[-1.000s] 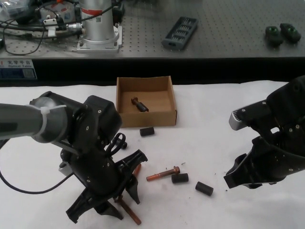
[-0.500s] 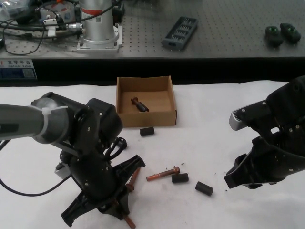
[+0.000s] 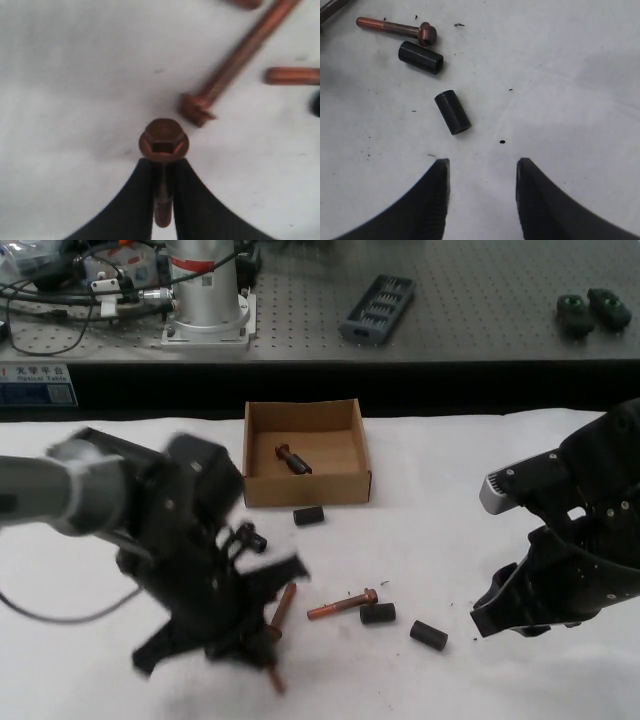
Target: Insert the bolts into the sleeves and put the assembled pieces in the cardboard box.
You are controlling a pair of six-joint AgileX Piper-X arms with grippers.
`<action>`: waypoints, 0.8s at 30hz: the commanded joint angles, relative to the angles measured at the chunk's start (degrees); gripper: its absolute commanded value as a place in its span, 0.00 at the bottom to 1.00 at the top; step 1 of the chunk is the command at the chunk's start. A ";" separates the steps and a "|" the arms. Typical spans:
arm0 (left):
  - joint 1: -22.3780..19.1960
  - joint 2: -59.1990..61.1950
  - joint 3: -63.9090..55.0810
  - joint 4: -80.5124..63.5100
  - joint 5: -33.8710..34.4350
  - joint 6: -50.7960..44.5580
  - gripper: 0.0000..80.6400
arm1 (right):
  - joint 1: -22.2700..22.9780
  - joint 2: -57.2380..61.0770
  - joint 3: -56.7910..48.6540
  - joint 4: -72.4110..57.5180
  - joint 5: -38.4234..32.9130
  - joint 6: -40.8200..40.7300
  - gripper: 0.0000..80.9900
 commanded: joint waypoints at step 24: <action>15.21 -46.02 16.32 -34.87 22.77 22.53 0.01 | 5.03 25.89 -29.39 23.90 4.90 -26.43 0.40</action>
